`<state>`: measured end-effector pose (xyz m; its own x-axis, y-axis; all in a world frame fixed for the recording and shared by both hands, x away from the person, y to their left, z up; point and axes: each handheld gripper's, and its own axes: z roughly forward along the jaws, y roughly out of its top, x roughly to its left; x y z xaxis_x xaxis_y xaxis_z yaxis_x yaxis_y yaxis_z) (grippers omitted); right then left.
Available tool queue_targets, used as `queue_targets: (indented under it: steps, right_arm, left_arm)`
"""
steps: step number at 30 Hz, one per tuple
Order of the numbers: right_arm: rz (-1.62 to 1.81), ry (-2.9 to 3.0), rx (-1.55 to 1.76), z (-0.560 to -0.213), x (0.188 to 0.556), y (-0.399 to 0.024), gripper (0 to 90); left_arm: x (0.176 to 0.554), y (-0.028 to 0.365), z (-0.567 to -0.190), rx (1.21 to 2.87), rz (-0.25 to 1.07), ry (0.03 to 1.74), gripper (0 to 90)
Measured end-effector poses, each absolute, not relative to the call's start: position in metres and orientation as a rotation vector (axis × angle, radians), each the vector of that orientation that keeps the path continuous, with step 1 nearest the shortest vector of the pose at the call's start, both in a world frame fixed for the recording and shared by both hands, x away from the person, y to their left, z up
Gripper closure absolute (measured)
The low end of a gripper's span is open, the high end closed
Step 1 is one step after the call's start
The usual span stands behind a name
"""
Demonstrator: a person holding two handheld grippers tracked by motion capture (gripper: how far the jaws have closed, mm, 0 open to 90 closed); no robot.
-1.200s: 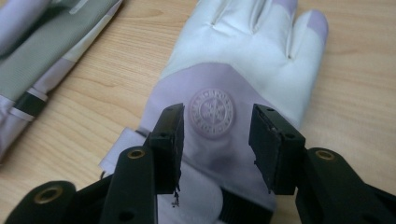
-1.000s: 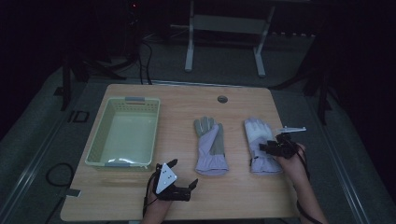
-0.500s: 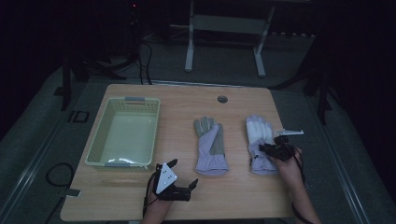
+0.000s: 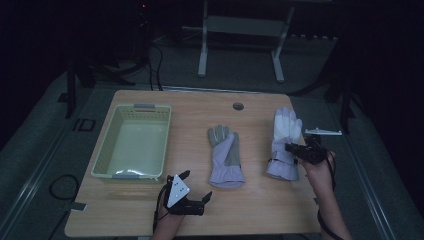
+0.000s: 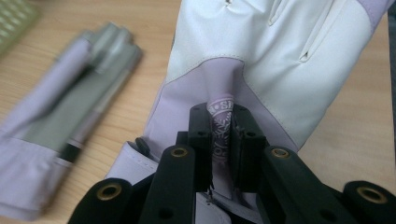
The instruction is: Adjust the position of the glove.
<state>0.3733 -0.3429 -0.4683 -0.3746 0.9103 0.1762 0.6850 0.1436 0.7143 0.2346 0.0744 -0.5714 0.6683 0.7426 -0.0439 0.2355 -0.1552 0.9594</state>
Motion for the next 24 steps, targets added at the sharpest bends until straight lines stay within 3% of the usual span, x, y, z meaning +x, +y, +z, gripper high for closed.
queue_targets:
  steps: [10,24]
  right_arm:
    - [1.117,2.122,1.508,-0.429,0.371,-0.322,80.7]
    - [1.145,2.174,1.450,-0.395,0.366,-0.250,80.7]
  left_arm:
    - [0.234,0.074,-0.571,1.710,0.538,0.796,0.0]
    - [0.234,0.074,-0.571,1.713,0.540,0.789,0.0]
